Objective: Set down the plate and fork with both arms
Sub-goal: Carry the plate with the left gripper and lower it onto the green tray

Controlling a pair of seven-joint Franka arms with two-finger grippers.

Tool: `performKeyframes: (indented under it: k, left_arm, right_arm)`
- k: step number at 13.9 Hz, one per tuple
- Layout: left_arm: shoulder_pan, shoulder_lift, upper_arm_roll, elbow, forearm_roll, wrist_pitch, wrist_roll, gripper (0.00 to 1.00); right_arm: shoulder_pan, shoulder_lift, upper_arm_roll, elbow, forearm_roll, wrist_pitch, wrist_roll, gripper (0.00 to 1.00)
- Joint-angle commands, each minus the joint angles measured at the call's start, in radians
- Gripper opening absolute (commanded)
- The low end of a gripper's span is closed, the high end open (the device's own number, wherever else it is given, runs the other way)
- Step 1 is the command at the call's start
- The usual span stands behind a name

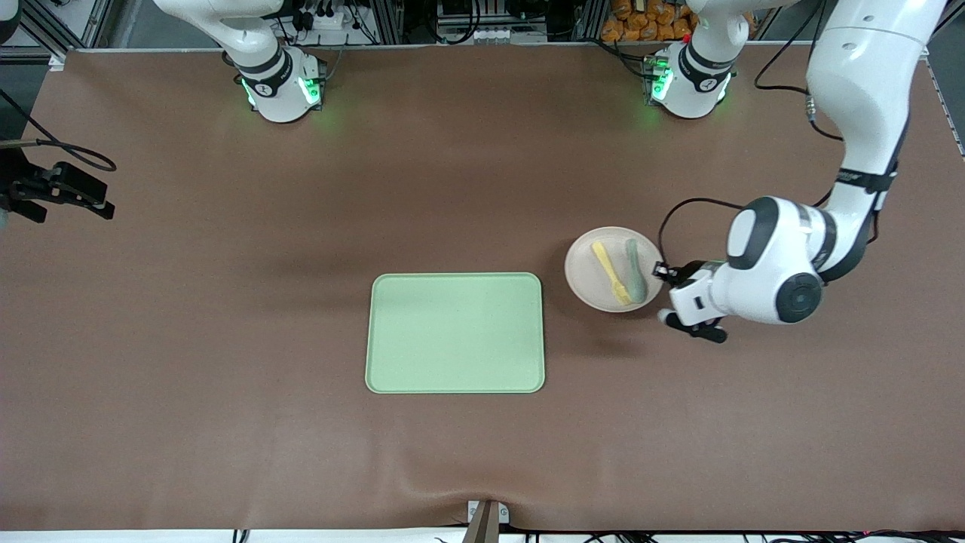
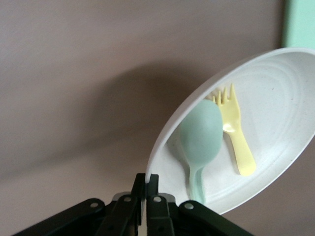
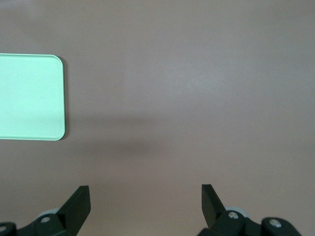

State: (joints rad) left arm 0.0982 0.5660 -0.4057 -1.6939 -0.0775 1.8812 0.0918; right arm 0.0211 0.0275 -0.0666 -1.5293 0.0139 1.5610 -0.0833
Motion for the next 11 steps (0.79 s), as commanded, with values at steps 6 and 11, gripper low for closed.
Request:
performKeyframes:
  k: [6,11]
  left_arm:
    - [-0.221,0.218,0.016,0.322,-0.044,-0.028,-0.156,0.0]
    - [-0.279,0.276,0.016,0.372,-0.044,0.114,-0.254,0.0]
  right_arm:
    - [-0.004,-0.015,-0.001,-0.018,-0.002,0.001,-0.01,1.0]
    - [-0.009,0.003,-0.001,-0.009,-0.003,0.01,-0.01,1.0]
